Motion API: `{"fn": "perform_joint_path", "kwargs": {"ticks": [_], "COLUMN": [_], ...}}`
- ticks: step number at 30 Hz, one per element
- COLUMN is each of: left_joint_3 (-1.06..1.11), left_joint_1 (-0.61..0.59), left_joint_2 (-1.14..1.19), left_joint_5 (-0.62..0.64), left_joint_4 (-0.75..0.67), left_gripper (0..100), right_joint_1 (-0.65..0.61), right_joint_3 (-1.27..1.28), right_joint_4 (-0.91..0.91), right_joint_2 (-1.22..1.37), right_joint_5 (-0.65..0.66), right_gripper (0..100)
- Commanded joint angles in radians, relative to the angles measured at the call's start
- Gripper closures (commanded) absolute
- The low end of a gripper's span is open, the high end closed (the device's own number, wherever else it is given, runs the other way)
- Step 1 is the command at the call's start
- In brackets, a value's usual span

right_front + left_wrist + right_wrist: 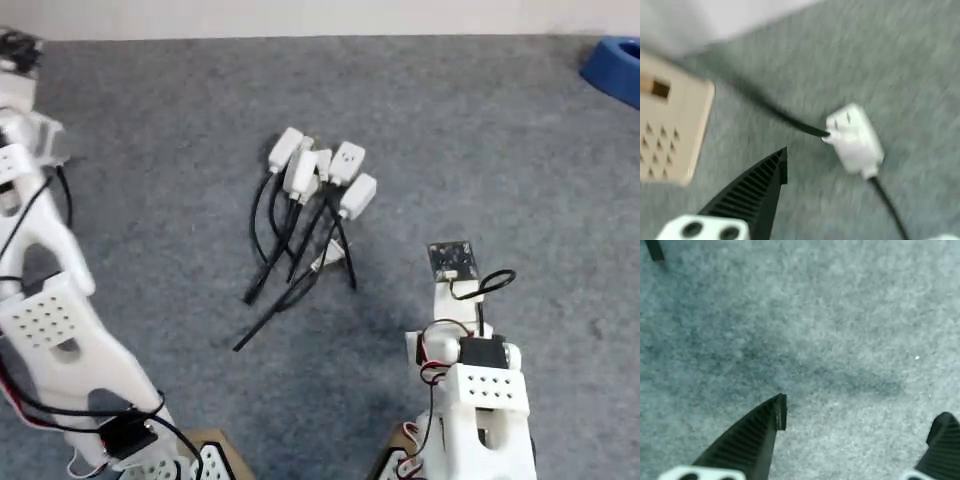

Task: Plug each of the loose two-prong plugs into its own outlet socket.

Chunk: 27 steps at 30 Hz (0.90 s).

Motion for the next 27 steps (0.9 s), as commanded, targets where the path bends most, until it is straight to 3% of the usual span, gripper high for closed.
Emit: {"fn": "perform_joint_path", "kwargs": {"ticks": [1,8,10,15,27], "left_joint_3": [-0.05,-0.048,-0.015,0.255,1.055], "left_joint_1": [-0.018,-0.007,-0.005,0.01,0.193], "left_joint_2": [-0.18,-0.423,-0.484,-0.719,-1.621], "left_joint_5": [-0.006,-0.006,-0.005,-0.005,-0.011], "left_joint_4": [0.299,0.89,0.987,0.98,0.944], "left_gripper": [40,40,40,40,40], "right_joint_1": [-0.007,-0.007,-0.007,-0.007,-0.004], "right_joint_3": [0.002,0.002,0.002,0.002,0.001], "right_joint_4": [-0.012,-0.012,-0.012,-0.012,-0.008], "right_joint_2": [0.005,0.005,0.005,-0.002,-0.002], "right_joint_5": [0.006,0.012,0.012,0.012,0.012], "right_gripper": [57.7,57.7,57.7,57.7,57.7]}}
